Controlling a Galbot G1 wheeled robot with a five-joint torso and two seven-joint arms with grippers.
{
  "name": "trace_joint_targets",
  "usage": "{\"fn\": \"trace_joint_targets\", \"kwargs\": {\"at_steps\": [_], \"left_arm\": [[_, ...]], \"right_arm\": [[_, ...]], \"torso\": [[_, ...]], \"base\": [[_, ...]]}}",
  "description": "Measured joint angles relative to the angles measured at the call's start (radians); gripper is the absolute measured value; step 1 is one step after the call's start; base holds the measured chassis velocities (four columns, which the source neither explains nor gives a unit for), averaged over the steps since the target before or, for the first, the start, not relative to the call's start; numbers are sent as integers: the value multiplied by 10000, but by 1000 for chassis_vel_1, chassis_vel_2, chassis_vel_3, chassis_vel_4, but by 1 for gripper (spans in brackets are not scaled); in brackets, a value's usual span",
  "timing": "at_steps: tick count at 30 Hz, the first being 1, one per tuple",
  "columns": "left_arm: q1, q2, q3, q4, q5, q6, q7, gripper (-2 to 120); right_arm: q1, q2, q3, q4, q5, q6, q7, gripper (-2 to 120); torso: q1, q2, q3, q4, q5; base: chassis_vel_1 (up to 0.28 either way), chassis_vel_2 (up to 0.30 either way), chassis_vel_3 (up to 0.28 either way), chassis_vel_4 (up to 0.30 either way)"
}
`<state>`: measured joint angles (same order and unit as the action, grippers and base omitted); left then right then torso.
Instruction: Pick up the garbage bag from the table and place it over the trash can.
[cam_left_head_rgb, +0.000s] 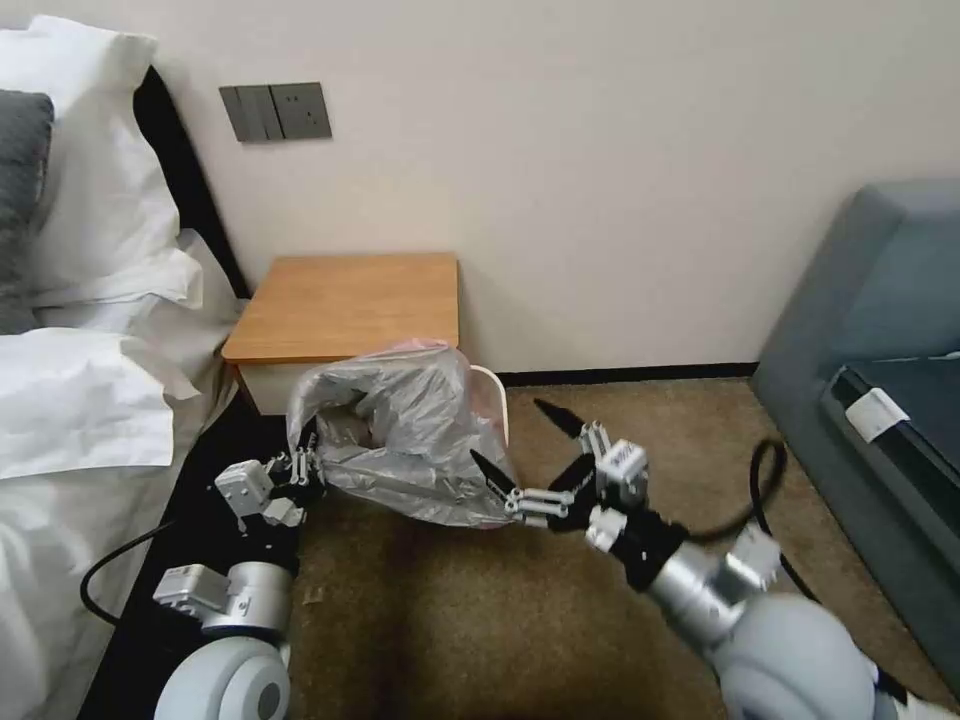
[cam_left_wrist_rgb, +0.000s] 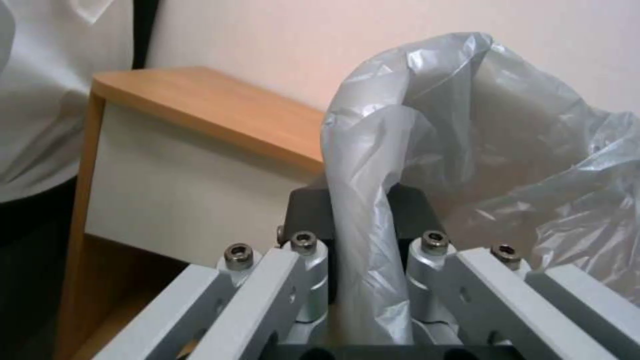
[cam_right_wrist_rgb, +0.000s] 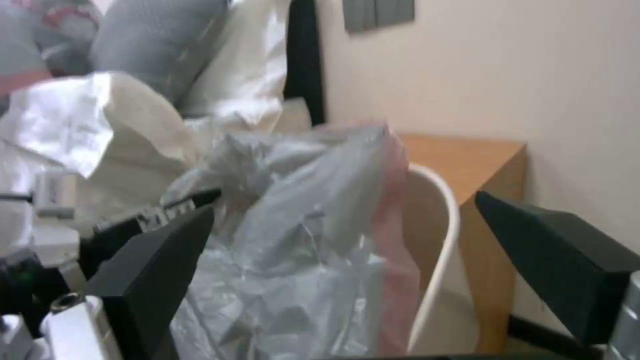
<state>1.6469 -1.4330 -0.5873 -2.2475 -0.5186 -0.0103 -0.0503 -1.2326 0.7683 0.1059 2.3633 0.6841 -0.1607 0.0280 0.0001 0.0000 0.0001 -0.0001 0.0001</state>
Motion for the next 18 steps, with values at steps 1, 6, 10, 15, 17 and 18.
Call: {"fn": "trace_joint_targets", "kwargs": {"at_steps": [1,6,10,15,17,18], "left_arm": [[24,-23,31,-45,55,-2,8,11],[89,-136,77,-145,259,-25,62,11],[136,-199,81,-164,339,-65,79,11],[190,-228,68,-236,361,-107,93,11],[213,-256,66,-313,366,-121,103,11],[224,-267,66,-339,369,-126,110,11]], "right_arm": [[532,-165,-168,-118,365,-267,50,100],[2430,-562,-1059,-549,2258,-1216,539,100],[3218,-623,-1578,-611,3318,-1795,987,100],[3467,-621,-1881,-713,3485,-1917,1072,100],[3649,-620,-2029,-790,3504,-1931,1074,100],[3741,-632,-2093,-817,3511,-1932,1070,100]], "torso": [[-1,0,0,-2,0],[-1,0,0,2,0],[0,0,0,1,-1],[0,0,0,0,-1],[0,0,0,-1,0],[-1,0,0,0,0]], "base": [[0,0,0,0],[0,0,0,0],[0,0,0,0],[0,0,0,0],[0,0,0,0],[0,0,0,0]]}}
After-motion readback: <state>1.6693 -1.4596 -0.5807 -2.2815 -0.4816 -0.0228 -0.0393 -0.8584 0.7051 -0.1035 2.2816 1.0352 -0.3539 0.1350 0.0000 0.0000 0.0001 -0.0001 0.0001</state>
